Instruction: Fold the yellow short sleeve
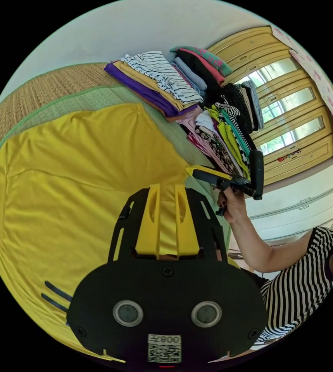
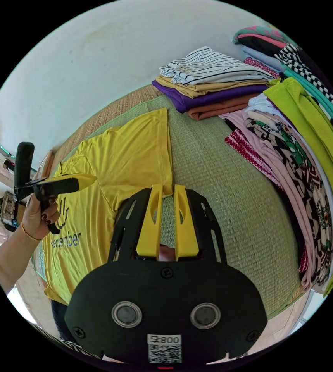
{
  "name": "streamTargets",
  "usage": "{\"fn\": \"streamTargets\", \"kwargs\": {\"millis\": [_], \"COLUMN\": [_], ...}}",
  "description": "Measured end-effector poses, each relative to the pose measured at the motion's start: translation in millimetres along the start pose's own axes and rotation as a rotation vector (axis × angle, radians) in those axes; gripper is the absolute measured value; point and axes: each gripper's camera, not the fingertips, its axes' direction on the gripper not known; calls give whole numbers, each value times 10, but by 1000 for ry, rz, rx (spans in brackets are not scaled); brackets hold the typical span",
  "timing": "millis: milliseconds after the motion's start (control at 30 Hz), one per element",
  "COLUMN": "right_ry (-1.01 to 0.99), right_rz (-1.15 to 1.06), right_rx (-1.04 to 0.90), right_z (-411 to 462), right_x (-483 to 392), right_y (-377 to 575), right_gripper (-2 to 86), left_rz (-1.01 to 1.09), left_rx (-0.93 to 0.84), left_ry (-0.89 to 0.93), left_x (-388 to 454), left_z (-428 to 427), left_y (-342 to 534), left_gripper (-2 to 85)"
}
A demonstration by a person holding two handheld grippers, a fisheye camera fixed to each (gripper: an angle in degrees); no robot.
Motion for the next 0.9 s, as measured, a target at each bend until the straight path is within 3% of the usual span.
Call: {"fn": "streamTargets", "kwargs": {"millis": [467,900], "right_ry": [39,30], "right_rz": [18,18], "right_rx": [62,70], "right_z": [24,58], "right_x": [-222,-127], "right_y": [-6,-126], "right_gripper": [44,26], "left_rz": [101,190], "left_rx": [-49,-131], "left_ry": [-318,-563], "left_x": [641,987], "left_z": [320,494], "left_y": [-2528,-3407], "left_gripper": [99,36]}}
